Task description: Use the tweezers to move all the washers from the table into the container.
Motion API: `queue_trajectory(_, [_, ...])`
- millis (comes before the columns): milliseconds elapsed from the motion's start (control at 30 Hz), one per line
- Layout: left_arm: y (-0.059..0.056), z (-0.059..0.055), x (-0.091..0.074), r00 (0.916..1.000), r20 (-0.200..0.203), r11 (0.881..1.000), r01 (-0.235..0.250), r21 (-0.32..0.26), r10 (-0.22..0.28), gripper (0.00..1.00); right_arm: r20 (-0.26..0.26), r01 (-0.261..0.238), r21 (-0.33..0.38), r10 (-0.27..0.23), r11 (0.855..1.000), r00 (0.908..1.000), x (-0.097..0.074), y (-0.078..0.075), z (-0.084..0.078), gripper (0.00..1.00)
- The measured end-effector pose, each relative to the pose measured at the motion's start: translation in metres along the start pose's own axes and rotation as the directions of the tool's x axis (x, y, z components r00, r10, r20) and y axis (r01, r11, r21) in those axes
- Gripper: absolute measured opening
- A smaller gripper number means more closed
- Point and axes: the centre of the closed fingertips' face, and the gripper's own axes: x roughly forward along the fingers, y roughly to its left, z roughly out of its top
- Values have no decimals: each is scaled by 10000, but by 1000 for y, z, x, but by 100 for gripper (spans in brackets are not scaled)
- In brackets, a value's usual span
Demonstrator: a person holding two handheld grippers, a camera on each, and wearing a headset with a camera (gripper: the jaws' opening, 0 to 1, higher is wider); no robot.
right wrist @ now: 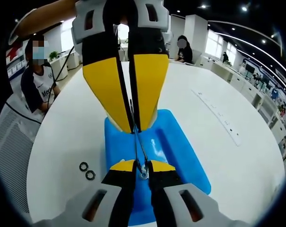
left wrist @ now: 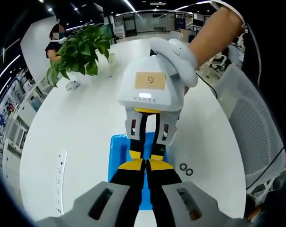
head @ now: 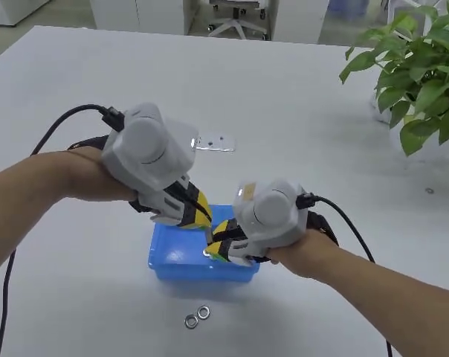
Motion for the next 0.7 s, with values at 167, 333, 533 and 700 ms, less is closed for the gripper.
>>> queue_trajectory(167, [-2, 4, -4, 10000, 7, 10000, -79, 44, 79, 6, 35, 65, -57, -64, 10000, 10000, -4, 2, 3, 12])
queue_trajectory(333, [-7, 10, -7, 9999, 7, 9999, -112, 123, 112, 6, 73, 150, -141, -149, 9998, 9999, -9, 4, 6, 12])
queue_trajectory(533, [-13, 17, -14, 9998, 40, 9996, -213, 187, 212, 6, 165, 219, -248, -215, 9995, 9996, -16, 9, 13, 12])
queue_trajectory(700, [-18, 23, -20, 9996, 37, 9992, -289, 263, 288, 6, 245, 274, -338, -266, 9991, 9993, -22, 15, 18, 12])
